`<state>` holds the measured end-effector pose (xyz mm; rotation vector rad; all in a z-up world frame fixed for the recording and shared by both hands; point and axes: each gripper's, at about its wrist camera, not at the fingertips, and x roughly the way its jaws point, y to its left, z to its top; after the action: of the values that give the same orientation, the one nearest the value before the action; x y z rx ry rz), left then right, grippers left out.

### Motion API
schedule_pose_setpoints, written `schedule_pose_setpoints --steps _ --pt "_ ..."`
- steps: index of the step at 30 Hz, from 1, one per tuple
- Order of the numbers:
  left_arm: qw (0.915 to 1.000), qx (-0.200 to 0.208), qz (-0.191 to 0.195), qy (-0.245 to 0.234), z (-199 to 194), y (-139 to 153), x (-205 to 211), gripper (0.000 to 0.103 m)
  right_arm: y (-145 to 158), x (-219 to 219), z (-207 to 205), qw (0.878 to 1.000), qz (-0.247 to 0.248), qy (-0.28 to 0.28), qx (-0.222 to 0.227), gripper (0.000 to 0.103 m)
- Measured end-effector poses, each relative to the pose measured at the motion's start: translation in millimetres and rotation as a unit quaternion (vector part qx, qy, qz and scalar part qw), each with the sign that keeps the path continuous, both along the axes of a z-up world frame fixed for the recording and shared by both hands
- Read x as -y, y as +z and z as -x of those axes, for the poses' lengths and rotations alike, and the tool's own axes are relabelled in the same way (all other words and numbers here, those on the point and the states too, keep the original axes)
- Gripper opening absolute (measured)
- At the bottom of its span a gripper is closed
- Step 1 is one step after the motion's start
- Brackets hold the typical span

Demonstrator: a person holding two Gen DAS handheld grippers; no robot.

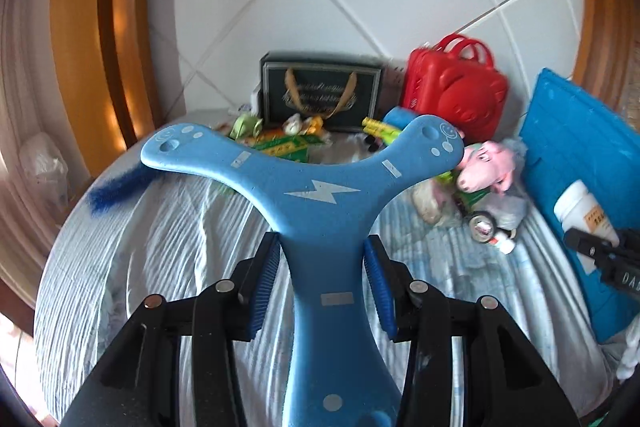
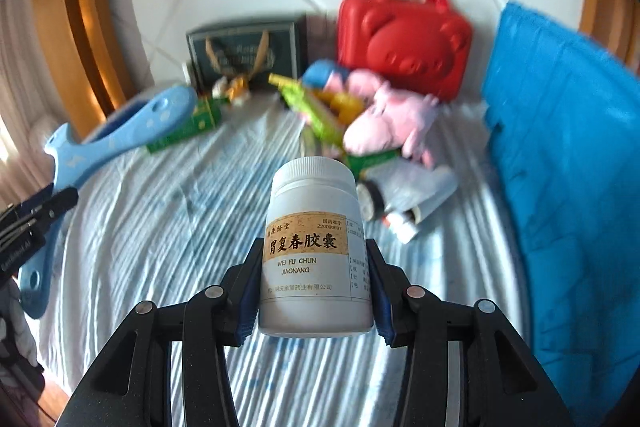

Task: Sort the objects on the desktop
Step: 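Carry the boomerang and white bottle over the blue bin with both grippers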

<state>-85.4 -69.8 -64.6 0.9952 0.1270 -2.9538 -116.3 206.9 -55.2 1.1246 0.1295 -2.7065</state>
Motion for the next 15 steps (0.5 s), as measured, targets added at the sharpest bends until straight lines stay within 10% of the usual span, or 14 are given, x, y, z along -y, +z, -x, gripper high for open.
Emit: schedule_pose_setpoints --steps 15 --pt "0.978 -0.118 -0.026 -0.17 -25 127 -209 0.043 138 -173 -74 0.984 0.007 -0.099 -0.148 0.046"
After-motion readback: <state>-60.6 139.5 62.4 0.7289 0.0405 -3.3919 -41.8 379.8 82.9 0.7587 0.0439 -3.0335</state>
